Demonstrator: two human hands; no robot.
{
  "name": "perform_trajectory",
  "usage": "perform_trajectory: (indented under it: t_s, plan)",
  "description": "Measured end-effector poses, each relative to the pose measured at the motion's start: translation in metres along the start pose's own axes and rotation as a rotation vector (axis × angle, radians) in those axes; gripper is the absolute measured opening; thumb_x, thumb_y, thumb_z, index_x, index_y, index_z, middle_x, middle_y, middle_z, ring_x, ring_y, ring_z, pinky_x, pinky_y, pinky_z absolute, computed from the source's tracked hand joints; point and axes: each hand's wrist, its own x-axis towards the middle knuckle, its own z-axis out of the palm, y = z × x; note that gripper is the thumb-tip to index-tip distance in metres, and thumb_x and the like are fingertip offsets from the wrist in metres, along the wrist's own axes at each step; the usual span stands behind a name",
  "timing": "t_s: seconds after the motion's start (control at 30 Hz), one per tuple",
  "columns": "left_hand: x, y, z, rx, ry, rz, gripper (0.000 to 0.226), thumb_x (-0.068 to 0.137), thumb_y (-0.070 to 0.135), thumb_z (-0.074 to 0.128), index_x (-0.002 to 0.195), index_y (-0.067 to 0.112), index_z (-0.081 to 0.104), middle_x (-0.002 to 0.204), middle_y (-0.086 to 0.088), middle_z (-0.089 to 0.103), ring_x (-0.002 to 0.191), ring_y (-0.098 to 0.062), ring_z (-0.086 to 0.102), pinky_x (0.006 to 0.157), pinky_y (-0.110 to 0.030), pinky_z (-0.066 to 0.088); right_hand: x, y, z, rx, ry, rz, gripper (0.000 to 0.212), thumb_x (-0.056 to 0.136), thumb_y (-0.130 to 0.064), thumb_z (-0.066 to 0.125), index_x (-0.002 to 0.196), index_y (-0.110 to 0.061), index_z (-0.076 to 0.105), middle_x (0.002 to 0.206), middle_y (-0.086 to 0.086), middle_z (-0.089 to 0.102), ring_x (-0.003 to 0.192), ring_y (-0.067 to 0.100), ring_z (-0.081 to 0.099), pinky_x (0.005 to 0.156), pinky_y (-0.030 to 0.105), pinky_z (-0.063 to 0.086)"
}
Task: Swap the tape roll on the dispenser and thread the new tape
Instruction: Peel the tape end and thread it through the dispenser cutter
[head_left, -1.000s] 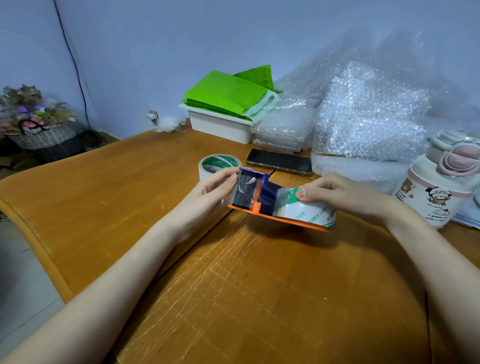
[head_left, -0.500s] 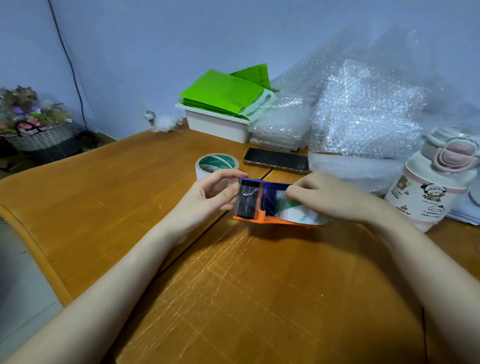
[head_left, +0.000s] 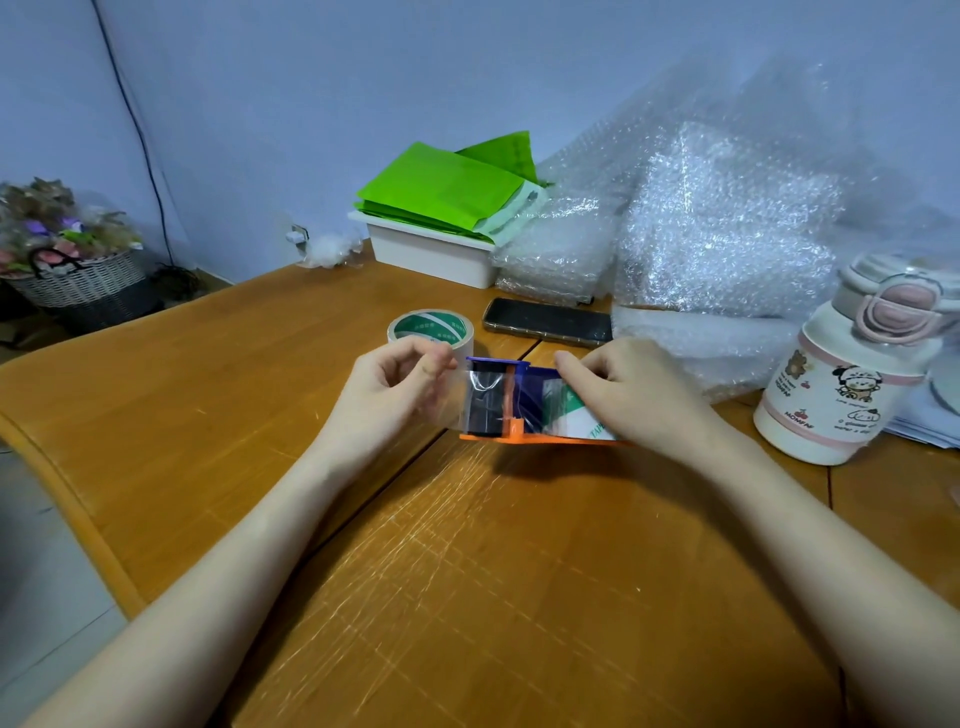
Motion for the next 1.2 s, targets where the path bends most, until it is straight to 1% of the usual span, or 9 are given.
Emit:
perform_trajectory:
  t_s: [0.13, 0.27, 0.37, 0.5, 0.67, 0.77, 0.83, 1.03, 1.2]
  plan:
    - [0.000, -0.002, 0.003, 0.096, 0.058, 0.037, 0.053, 0.086, 0.046, 0.051, 0.069, -0.004, 0.057, 0.065, -0.019, 0.057, 0.061, -0.019, 0.051, 0.056, -0.021, 0.041, 0.002, 0.005, 0.002, 0.040, 0.026, 0.003, 0.062, 0.092, -0.033, 0.043, 0.035, -0.018, 0.026, 0.027, -0.005, 0.037, 0.034, 0.012, 0.036, 0.044, 0.029, 0.026]
    - [0.004, 0.000, 0.008, 0.148, 0.149, 0.062, 0.053, 0.086, 0.050, 0.052, 0.057, 0.005, 0.051, 0.053, -0.009, 0.056, 0.053, -0.019, 0.052, 0.060, -0.028, 0.045, 0.003, 0.010, 0.004, 0.053, 0.085, -0.016, 0.057, 0.089, -0.028, 0.045, 0.037, -0.016, 0.024, 0.031, -0.001, 0.022, 0.035, 0.016, 0.025, 0.046, 0.031, 0.026]
    - [0.005, 0.004, 0.013, 0.212, 0.204, 0.098, 0.056, 0.086, 0.054, 0.049, 0.057, 0.005, 0.051, 0.053, -0.016, 0.055, 0.055, -0.031, 0.051, 0.060, -0.037, 0.045, 0.004, 0.014, 0.006, 0.081, 0.108, -0.022, 0.058, 0.090, -0.026, 0.046, 0.036, -0.016, 0.025, 0.028, -0.001, 0.032, 0.035, 0.014, 0.033, 0.044, 0.028, 0.022]
    - [0.007, 0.003, 0.020, 0.281, 0.265, 0.141, 0.047, 0.088, 0.050, 0.048, 0.059, 0.013, 0.050, 0.059, -0.009, 0.058, 0.055, -0.015, 0.049, 0.054, -0.025, 0.039, 0.004, 0.017, 0.009, 0.122, 0.158, -0.042, 0.058, 0.090, -0.023, 0.048, 0.037, -0.016, 0.023, 0.032, -0.002, 0.020, 0.036, 0.016, 0.026, 0.045, 0.028, 0.021]
    - [0.011, -0.001, 0.031, 0.341, 0.320, 0.246, 0.043, 0.099, 0.030, 0.046, 0.067, 0.001, 0.053, 0.065, -0.015, 0.060, 0.063, -0.024, 0.051, 0.053, -0.032, 0.039, 0.002, 0.017, 0.014, 0.211, 0.199, -0.066, 0.062, 0.091, -0.018, 0.048, 0.033, -0.021, 0.026, 0.028, -0.004, 0.028, 0.032, 0.012, 0.033, 0.042, 0.021, 0.019]
    - [0.013, 0.000, 0.037, 0.339, 0.332, 0.263, 0.044, 0.098, 0.030, 0.043, 0.071, -0.002, 0.056, 0.065, -0.016, 0.059, 0.064, -0.024, 0.048, 0.053, -0.024, 0.035, 0.000, 0.016, 0.016, 0.250, 0.248, -0.087, 0.064, 0.091, -0.015, 0.049, 0.032, -0.025, 0.025, 0.028, -0.006, 0.035, 0.032, 0.009, 0.038, 0.039, 0.019, 0.021]
    - [0.013, -0.001, 0.039, 0.332, 0.328, 0.257, 0.045, 0.097, 0.031, 0.042, 0.074, -0.004, 0.059, 0.066, -0.016, 0.060, 0.064, -0.024, 0.048, 0.054, -0.022, 0.034, -0.001, 0.016, 0.017, 0.252, 0.280, -0.087, 0.060, 0.088, -0.020, 0.047, 0.033, -0.025, 0.023, 0.027, -0.003, 0.027, 0.031, 0.011, 0.034, 0.040, 0.019, 0.019]
    - [0.009, -0.004, 0.042, 0.361, 0.313, 0.228, 0.037, 0.100, 0.021, 0.044, 0.075, -0.003, 0.058, 0.071, -0.017, 0.063, 0.066, -0.030, 0.053, 0.056, -0.030, 0.039, -0.002, 0.019, 0.023, 0.248, 0.305, -0.096, 0.056, 0.085, -0.023, 0.044, 0.033, -0.024, 0.023, 0.028, -0.002, 0.028, 0.032, 0.014, 0.033, 0.043, 0.032, 0.025]
    - [0.008, -0.009, 0.042, 0.426, 0.300, 0.208, 0.034, 0.099, 0.020, 0.045, 0.081, -0.003, 0.063, 0.075, -0.015, 0.068, 0.069, -0.030, 0.060, 0.062, -0.041, 0.045, -0.003, 0.021, 0.023, 0.230, 0.309, -0.102, 0.056, 0.085, -0.023, 0.044, 0.033, -0.026, 0.024, 0.026, -0.007, 0.025, 0.033, 0.016, 0.035, 0.043, 0.030, 0.032]
